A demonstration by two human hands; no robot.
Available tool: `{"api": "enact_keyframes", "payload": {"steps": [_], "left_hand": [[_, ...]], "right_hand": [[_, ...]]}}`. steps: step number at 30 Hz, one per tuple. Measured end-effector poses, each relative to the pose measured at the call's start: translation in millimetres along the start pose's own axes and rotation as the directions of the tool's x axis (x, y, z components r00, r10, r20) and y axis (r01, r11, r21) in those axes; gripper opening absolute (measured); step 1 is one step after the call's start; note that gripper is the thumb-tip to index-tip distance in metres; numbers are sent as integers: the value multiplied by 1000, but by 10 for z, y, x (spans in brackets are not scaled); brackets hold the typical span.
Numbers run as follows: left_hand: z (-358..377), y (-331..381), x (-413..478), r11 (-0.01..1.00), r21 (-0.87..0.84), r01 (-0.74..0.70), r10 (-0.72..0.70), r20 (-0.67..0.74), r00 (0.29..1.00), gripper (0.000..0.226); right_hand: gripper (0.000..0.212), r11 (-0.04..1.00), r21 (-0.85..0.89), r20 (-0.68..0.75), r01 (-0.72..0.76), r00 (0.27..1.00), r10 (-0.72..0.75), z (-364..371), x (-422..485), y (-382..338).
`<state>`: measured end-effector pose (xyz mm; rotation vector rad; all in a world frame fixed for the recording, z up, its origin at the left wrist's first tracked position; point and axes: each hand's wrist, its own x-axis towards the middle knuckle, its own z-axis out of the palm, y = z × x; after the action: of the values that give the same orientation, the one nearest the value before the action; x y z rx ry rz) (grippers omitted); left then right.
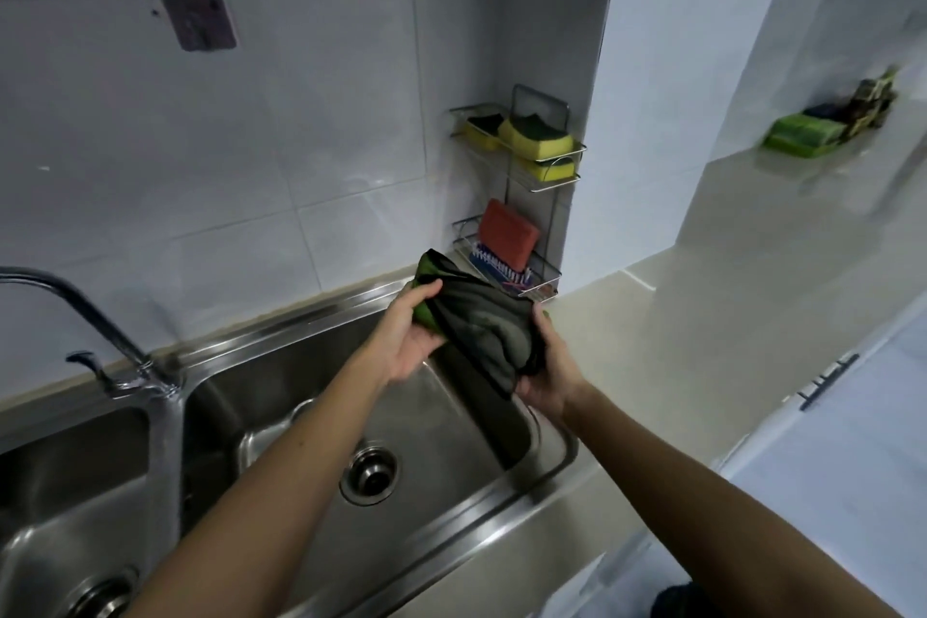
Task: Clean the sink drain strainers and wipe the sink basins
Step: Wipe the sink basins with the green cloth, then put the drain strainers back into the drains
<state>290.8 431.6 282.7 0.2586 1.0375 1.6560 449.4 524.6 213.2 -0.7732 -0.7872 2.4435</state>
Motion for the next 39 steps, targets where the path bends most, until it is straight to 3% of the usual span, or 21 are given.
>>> {"api": "enact_keyframes", "payload": {"steps": [3, 5, 10, 13, 16, 19, 21, 22, 23, 25, 26, 28, 30, 34, 39], "left_hand": [[71, -191, 230, 966, 237, 100, -90, -52, 995, 43], [151, -461, 418, 931, 345, 122, -87, -115, 990, 40], [462, -1153, 870, 899, 406, 165, -93, -193, 977, 12], [614, -1470, 1097, 830, 536, 157, -48, -210, 976, 9], [733, -1720, 1226, 706, 697, 126, 15, -193, 981, 11], [792, -1878, 1273, 368, 927, 78, 153, -143, 978, 19], [788, -1903, 1245, 152, 986, 60, 275, -101, 956, 34], [764, -1911, 1227, 44, 998, 42, 330, -54, 943, 44], [737, -1911, 1216, -126, 992, 9, 350, 36, 936, 54], [679, -1905, 1191, -500, 860, -104, 239, 252, 938, 60], [662, -1900, 1196, -592, 789, -165, 132, 296, 946, 60], [669, -1889, 1201, -606, 774, -186, 1, 234, 972, 56], [621, -1805, 1118, -547, 827, -133, -4, 156, 988, 54], [290, -1586, 828, -542, 841, -6, 109, 77, 991, 57], [-448, -1261, 321, -532, 798, 282, 269, -156, 950, 53]], "right_hand": [[33, 973, -220, -139, 67, 985, -99, -234, 7, -379], [39, 920, -381, -224, 90, 957, -186, -478, 19, -604], [32, 751, -660, -343, -7, 892, -293, -1061, -55, -1084], [25, 628, -772, -381, -95, 861, -338, -1399, -59, -1255], [34, 499, -839, -424, -216, 835, -351, -1700, -6, -1333], [38, 287, -887, -450, -362, 818, -357, -1897, 26, -1347], [42, 119, -894, -442, -432, 811, -383, -1917, 39, -1312], [45, -18, -881, -424, -473, 806, -413, -1890, 51, -1299], [48, -187, -846, -381, -499, 811, -444, -1857, 63, -1296], [56, -445, -776, -246, -447, 864, -438, -1790, 118, -1287], [60, -514, -761, -190, -395, 894, -406, -1754, 152, -1288], [61, -587, -746, -136, -313, 935, -327, -1655, 207, -1287], [58, -630, -745, -76, -219, 966, -245, -1491, 316, -1217], [56, -671, -740, 73, -42, 987, -142, -1097, 525, -984], [56, -660, -710, 305, 245, 952, 26, -624, 710, -606]]}}
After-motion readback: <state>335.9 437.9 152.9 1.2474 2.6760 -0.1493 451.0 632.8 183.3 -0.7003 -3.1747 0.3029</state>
